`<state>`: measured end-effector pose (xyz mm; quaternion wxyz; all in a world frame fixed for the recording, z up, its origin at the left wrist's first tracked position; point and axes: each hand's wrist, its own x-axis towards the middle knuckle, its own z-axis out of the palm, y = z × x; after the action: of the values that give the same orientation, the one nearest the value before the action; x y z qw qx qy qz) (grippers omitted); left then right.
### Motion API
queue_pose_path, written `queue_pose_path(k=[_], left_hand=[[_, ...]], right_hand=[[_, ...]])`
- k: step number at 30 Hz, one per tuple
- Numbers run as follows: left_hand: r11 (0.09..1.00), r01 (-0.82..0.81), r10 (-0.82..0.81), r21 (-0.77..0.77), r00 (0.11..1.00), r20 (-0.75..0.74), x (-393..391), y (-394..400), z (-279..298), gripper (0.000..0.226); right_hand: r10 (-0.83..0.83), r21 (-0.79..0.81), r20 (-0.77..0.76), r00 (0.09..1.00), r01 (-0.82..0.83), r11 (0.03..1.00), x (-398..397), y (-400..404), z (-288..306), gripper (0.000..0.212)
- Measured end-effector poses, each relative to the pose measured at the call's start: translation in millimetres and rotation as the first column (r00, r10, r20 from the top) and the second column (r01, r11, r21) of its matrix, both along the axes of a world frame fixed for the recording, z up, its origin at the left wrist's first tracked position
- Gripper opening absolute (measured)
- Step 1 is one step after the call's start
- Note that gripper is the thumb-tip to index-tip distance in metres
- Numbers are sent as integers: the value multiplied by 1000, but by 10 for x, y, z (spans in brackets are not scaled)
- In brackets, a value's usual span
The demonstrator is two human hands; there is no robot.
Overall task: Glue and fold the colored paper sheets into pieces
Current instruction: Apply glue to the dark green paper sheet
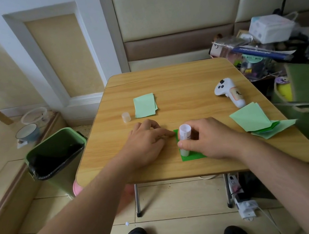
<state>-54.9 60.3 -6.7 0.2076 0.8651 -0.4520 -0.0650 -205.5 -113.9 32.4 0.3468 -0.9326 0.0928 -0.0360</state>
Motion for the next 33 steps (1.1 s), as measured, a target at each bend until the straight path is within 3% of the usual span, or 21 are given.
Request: queue_pose_path(k=[6, 11, 17, 21, 24, 28, 33], left_hand=[[1000, -4, 4, 13, 1000, 7, 4, -8, 1, 38], [1000, -2, 1, 5, 1000, 12, 0, -2, -7, 38], [1000, -4, 4, 3, 1000, 20, 12, -7, -19, 36], [1000, -8, 8, 1, 1000, 13, 7, -11, -13, 36], [1000, -3, 3, 12, 1000, 17, 12, -8, -12, 37], [1000, 6, -7, 7, 1000, 7, 22, -3, -26, 38], [1000, 7, -7, 6, 1000, 7, 23, 3, -33, 37]], right_hand=[[84, 27, -64, 994, -82, 996, -31, 44, 54, 21], [-12, 125, 28, 1000, 8, 992, -15, -14, 61, 16], [48, 10, 26, 998, -49, 999, -10, 71, 5, 19], [108, 52, -27, 994, -107, 993, -16, 114, 16, 17], [46, 119, 0, 999, -46, 992, -19, 94, 44, 14], [-162, 88, 147, 976, 151, 985, -3, -43, 82, 17], [-116, 60, 70, 991, 112, 992, -12, -82, 52, 17]])
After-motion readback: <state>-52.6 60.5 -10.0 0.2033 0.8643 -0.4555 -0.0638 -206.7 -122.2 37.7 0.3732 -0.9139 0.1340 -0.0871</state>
